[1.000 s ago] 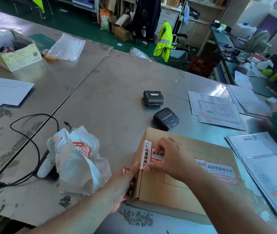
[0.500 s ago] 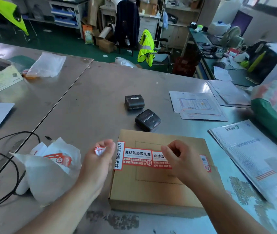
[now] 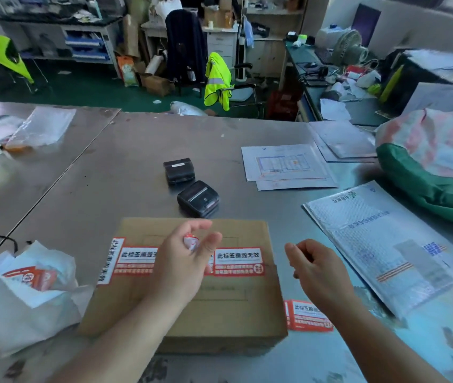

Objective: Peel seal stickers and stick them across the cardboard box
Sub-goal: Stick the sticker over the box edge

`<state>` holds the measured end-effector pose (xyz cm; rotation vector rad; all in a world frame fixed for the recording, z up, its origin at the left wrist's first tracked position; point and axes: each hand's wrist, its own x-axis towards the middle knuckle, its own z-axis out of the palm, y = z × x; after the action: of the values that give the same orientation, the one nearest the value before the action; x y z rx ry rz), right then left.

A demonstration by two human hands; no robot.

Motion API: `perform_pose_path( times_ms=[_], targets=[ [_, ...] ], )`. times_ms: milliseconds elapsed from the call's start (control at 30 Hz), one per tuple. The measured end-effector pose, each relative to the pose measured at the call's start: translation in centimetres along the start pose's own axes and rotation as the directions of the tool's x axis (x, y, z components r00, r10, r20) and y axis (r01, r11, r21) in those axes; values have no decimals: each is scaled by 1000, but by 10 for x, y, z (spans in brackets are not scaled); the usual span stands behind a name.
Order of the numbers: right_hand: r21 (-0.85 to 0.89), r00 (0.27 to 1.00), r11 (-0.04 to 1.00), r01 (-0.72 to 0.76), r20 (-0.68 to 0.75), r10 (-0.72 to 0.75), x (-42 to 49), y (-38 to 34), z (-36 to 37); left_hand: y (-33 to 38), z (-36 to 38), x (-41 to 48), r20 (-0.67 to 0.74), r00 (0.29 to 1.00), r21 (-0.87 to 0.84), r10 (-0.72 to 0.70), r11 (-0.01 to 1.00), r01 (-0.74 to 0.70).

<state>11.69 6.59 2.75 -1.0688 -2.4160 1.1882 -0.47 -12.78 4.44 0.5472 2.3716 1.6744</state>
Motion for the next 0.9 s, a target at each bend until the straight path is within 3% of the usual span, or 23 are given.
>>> perform_pose_path(
  times_ms=[233,467,667,900],
  targets=[
    [29,978,978,-206,21,206,16,78,-10,-10,46,-12,-128,986,308,112,949,-68],
    [-190,936,925,-328,68,345,17,133,0,-11,52,-16,-130,985,357,114,932,-61],
    [-449,886,797,-404,25,463,8,165,16,-14,56,-18,-127,989,411,77,912,-18],
    [-394,878,802,-449,-26,478,4,180,25,-10,58,-20,-130,988,429,82,903,-18]
  ],
)
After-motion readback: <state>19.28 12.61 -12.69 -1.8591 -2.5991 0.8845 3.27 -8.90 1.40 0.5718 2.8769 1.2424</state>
